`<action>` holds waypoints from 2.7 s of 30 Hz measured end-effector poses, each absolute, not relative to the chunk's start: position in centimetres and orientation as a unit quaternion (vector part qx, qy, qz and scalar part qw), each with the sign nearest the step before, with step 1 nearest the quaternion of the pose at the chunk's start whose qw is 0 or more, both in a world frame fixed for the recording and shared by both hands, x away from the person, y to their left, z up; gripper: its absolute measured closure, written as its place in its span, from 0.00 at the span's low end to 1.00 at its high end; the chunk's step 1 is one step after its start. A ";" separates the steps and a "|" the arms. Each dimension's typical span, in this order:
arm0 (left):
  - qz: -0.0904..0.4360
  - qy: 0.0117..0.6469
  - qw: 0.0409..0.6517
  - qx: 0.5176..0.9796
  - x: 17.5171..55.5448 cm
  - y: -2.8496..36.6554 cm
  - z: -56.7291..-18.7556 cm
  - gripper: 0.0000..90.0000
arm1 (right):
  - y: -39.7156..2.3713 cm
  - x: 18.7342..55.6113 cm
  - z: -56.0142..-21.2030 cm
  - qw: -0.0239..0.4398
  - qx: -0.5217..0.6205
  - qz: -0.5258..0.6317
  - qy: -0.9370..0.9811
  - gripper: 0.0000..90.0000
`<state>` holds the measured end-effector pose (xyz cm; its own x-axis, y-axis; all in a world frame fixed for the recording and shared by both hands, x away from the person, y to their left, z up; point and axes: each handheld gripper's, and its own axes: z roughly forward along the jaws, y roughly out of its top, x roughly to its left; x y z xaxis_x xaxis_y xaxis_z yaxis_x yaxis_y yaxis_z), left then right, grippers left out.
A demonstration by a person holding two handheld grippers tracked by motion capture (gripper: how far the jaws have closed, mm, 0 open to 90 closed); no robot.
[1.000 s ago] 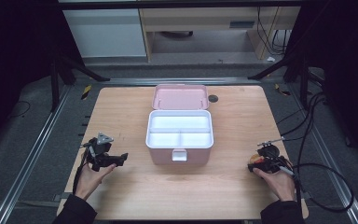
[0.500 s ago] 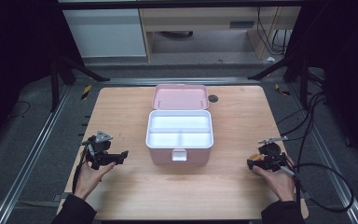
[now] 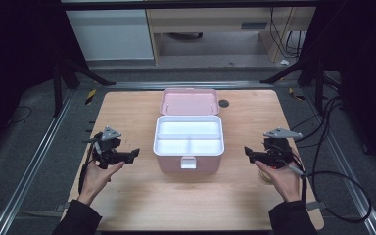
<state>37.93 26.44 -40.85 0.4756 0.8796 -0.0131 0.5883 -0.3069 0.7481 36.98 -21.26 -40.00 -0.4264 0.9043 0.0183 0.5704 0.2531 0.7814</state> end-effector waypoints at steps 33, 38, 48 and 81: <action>0.153 0.406 0.380 0.817 41.0 20.1 -40.1 0.62 | -12.7 41.3 -40.7 0.187 0.428 0.370 0.803 0.64; 0.155 0.405 0.377 0.818 41.3 20.1 -40.1 0.61 | -12.4 41.6 -40.8 0.195 0.429 0.369 0.801 0.66; 0.164 0.406 0.372 0.818 41.9 20.1 -40.4 0.61 | -12.0 41.7 -40.9 0.196 0.433 0.364 0.801 0.65; 0.168 0.234 0.352 0.890 45.8 20.4 -35.4 0.37 | -12.2 45.8 -34.7 0.182 0.257 0.370 0.874 0.49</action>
